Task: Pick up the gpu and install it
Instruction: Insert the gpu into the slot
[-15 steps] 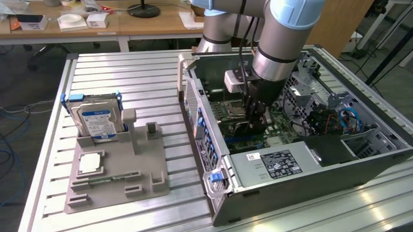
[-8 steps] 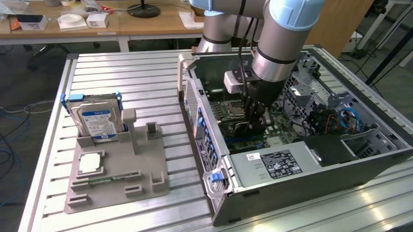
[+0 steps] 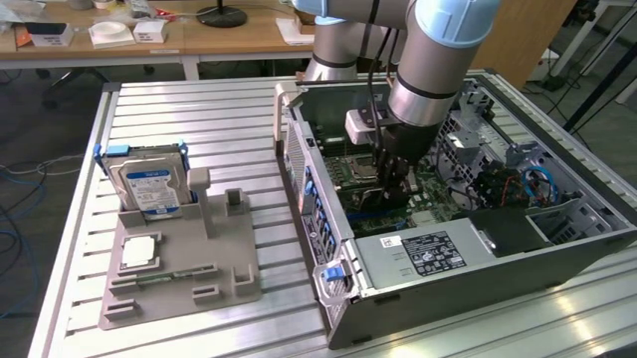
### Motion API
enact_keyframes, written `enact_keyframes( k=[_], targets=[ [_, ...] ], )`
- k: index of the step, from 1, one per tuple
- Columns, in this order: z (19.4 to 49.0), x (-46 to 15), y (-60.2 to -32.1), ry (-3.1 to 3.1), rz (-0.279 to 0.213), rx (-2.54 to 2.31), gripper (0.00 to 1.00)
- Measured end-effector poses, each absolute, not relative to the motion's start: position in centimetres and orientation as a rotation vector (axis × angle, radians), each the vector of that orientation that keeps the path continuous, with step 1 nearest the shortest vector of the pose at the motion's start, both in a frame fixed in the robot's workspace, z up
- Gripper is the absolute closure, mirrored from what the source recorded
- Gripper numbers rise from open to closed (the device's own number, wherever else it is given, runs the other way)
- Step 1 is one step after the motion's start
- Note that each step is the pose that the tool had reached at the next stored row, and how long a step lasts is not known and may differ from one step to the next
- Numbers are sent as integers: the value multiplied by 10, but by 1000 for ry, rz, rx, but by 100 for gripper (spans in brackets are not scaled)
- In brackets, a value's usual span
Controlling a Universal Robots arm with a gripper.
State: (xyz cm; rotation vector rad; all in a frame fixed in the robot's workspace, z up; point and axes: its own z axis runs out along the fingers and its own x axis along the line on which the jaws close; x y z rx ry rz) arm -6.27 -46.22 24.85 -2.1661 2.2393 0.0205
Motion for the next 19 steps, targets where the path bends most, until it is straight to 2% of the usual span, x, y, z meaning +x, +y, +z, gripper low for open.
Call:
enact_keyframes(
  k=[19],
  targets=[
    [248,-63,-465,2239,21,-2166,74]
  ],
)
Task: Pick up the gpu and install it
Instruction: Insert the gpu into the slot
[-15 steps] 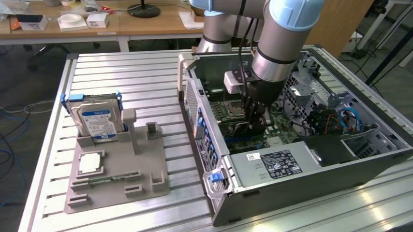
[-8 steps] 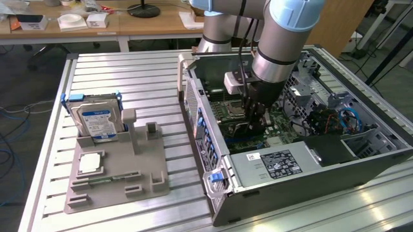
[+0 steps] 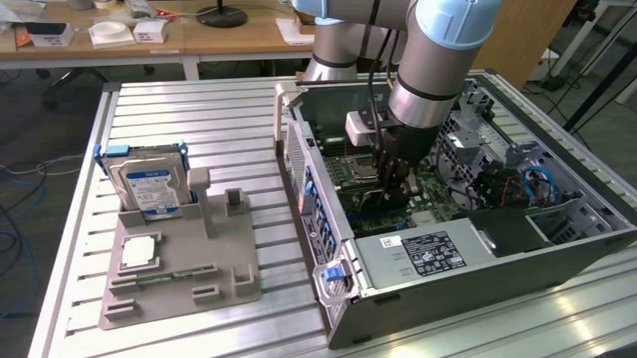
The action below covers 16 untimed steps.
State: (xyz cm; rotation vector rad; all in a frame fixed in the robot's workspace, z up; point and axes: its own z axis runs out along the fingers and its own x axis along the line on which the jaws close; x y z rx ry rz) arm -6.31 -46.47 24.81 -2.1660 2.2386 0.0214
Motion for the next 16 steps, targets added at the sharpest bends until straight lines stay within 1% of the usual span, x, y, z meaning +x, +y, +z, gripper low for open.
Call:
enact_keyframes(
  k=[16],
  targets=[
    [248,-64,-465,2240,26,-2167,74]
  ],
)
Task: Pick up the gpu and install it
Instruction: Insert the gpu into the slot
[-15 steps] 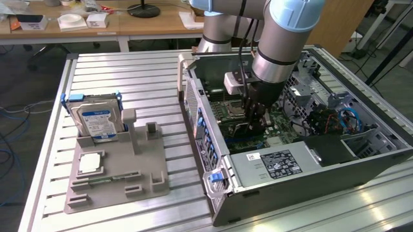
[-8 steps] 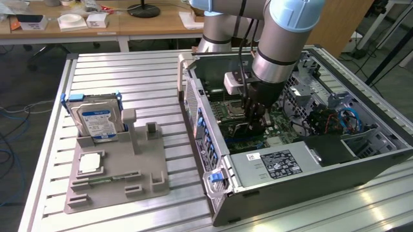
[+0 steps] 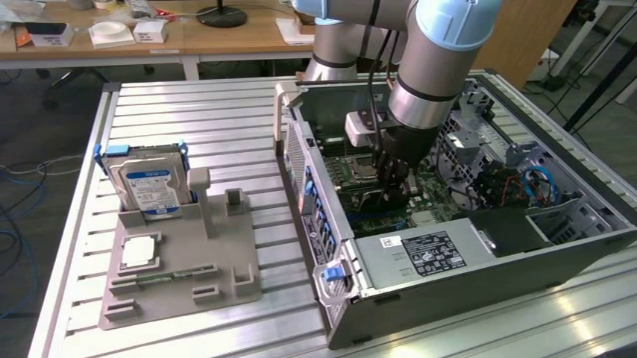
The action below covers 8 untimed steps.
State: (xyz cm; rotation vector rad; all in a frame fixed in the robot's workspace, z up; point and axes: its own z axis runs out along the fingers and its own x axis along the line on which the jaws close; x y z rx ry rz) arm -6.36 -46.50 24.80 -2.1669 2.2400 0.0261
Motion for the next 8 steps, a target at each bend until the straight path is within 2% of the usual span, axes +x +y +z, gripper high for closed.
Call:
enact_keyframes(
  k=[8],
  targets=[
    [246,-64,-465,2240,27,-2167,74]
  ],
)
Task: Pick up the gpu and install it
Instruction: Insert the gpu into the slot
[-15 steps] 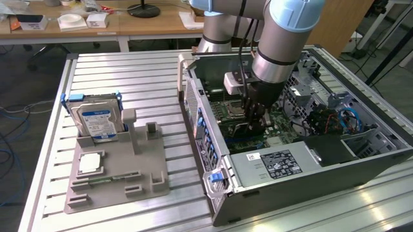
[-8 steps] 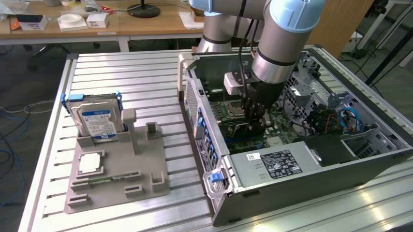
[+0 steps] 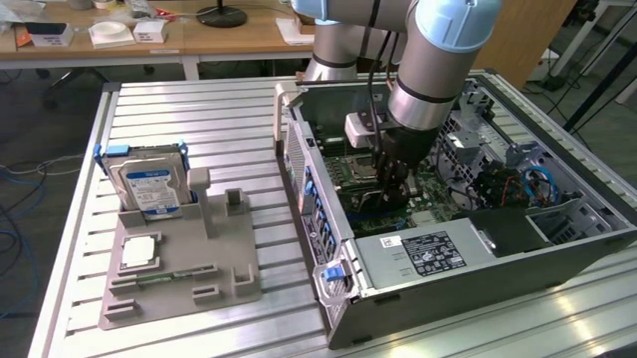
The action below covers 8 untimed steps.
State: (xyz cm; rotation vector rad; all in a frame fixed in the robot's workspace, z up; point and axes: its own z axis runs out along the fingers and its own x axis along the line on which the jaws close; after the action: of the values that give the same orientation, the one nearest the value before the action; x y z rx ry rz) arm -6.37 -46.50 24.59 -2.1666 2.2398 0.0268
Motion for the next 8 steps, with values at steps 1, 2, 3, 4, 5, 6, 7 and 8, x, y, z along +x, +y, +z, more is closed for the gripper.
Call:
enact_keyframes(
  k=[1,2,3,4,5,6,7,8],
  targets=[
    [246,-64,-465,2240,27,-2167,74],
    [245,-64,-465,2240,27,-2167,74],
    [245,-64,-465,2240,27,-2167,74],
    [244,-64,-465,2240,27,-2167,74],
    [244,-64,-465,2240,27,-2167,74],
    [243,-64,-465,2240,27,-2167,74],
    [243,-64,-465,2240,27,-2166,74],
    [242,-64,-465,2240,27,-2167,74]
  ],
)
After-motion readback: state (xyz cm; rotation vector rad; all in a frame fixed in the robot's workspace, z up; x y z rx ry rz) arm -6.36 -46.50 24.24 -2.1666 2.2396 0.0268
